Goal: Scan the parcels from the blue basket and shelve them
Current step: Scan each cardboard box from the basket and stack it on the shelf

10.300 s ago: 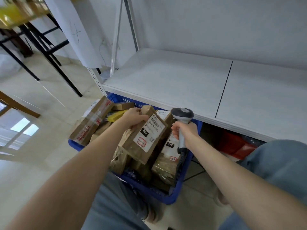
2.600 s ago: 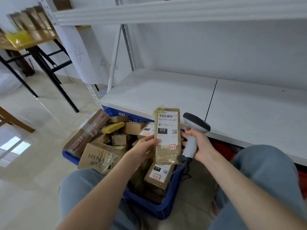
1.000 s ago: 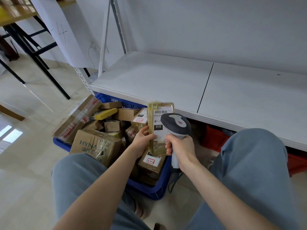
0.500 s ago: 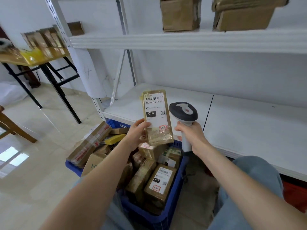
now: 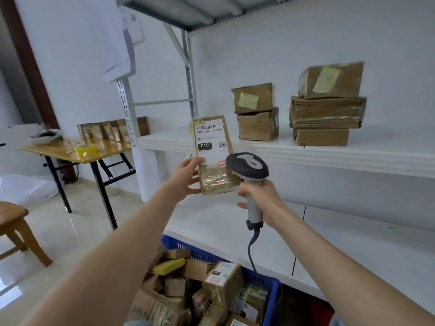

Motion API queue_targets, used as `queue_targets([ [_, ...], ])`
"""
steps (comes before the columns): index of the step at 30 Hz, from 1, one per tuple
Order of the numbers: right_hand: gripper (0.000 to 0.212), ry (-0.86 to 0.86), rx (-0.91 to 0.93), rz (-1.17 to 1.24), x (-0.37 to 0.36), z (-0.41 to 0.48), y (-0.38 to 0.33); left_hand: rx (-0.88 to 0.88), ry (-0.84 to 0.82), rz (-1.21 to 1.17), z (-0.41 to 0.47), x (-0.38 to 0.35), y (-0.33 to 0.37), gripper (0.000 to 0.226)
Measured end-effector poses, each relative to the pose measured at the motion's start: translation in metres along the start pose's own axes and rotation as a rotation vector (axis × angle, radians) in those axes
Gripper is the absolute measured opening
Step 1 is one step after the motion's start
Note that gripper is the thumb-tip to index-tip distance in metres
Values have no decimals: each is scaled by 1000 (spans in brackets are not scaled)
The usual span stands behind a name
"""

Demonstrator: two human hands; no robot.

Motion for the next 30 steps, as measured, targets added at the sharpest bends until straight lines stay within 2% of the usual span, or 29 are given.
queue_targets([
  [4,13,15,31,183,-13,25,-40,-33,20,13,-3,-6,54,37],
  [8,19,36,103,238,-18,50,-78,-41,-8,43,-2,-17,97,36],
  [10,24,51,149,235,-17,64,-103,-72,-34,45,-3,-26,125,25],
  [12,18,44,195,228,-16,77,-133,-115,-70,57,-4,-37,158,19],
  [14,11,25,244,210,-17,87,-164,-155,-117,91,-6,-47,189,21],
  [19,10,67,334,175,-5,116,-223,-260,-163,172,-9,-71,252,19],
  [21,12,79,351,159,2,130,-237,-309,-138,211,-6,-83,271,21],
  [25,12,93,372,116,16,156,-253,-349,-102,182,12,-112,292,42],
  [30,12,115,355,65,29,190,-254,-367,-119,195,41,-142,299,36],
])
Point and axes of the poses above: each hand's wrist, its own z-axis towards the middle knuckle, its own x-axis out of the back of the hand, y = z × x, the point moved 8 cm from there along z, towards the middle knuckle, and after that the axes turned 11 degrees about x, right-handed, at the moved point
